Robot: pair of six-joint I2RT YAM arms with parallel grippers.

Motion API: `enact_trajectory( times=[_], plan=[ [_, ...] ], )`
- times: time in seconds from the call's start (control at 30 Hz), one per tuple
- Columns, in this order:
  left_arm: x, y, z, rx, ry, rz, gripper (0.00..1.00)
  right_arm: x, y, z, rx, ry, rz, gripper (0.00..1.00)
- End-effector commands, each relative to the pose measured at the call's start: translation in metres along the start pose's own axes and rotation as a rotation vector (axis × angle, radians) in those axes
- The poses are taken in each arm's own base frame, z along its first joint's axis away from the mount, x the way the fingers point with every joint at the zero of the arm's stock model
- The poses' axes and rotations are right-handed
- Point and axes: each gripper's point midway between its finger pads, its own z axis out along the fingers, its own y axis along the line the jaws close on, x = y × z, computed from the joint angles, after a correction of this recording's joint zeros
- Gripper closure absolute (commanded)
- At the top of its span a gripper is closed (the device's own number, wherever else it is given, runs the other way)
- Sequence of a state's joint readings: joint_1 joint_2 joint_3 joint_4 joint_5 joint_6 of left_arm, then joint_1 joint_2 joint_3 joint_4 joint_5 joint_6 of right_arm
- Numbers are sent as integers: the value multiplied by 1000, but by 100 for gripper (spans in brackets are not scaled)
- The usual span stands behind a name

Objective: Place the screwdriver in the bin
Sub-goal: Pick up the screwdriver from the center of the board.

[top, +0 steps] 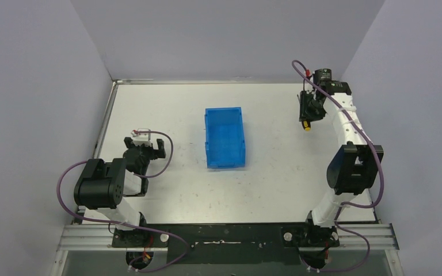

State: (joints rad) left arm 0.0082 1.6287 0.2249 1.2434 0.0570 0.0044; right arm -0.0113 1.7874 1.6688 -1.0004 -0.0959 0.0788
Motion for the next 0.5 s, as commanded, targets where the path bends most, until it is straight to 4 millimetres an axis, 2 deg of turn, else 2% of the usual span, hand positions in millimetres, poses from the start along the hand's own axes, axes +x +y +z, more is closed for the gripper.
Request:
enact_trajectory(
  times=[0.0, 0.2, 0.47],
  plan=[
    [-12, 1, 2, -3, -38, 3, 3, -19, 7, -48, 7, -111, 0, 85],
    [-12, 1, 2, -3, -36, 4, 3, -23, 11, -66, -2, -170, 0, 85],
    [-12, 0, 2, -2, -37, 3, 3, -16, 12, -65, 3, -169, 14, 86]
  ],
)
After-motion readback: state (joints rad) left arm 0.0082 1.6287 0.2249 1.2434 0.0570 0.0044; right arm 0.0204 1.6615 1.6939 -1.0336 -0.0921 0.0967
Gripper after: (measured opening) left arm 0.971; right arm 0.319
